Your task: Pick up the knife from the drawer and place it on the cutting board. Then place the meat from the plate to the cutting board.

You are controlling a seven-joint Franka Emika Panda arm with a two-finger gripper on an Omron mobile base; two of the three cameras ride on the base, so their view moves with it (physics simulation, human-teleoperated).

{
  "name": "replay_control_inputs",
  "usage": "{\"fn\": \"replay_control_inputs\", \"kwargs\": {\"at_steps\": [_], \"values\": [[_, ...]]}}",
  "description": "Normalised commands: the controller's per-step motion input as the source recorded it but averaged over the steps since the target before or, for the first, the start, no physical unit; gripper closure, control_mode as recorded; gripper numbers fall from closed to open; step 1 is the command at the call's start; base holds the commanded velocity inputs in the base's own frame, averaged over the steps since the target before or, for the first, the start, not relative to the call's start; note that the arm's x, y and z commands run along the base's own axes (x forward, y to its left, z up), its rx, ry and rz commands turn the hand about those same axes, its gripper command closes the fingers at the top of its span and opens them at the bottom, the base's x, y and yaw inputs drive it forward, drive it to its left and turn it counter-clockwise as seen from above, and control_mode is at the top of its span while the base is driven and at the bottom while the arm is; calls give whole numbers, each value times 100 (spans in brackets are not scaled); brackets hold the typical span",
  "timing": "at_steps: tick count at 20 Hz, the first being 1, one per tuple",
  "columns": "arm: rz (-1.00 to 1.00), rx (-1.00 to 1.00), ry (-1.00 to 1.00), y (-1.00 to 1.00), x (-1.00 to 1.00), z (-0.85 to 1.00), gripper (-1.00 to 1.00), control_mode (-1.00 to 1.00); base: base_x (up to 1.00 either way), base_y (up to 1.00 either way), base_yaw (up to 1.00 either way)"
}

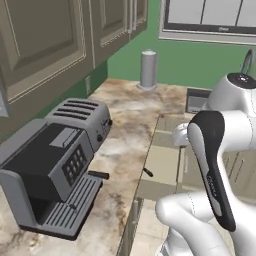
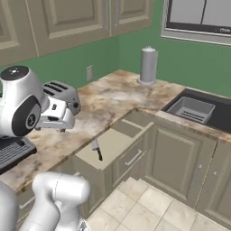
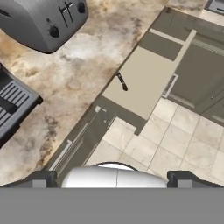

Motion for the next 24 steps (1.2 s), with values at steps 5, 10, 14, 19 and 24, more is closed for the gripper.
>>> {"fn": "replay_control_inputs", "kwargs": {"at_steps": [5,10,14,19,24], "values": [[0,0,0,0,0,0,-100,100,48,24,-26],[0,0,0,0,0,0,-100,100,64,2,3],[4,28,33,-37,41,-28,-100,-100,0,0,0],[0,7,4,-30,15,-40,-100,-100,0,0,0],[0,0,1,-16,24,-54,-100,-100,0,0,0]]}}
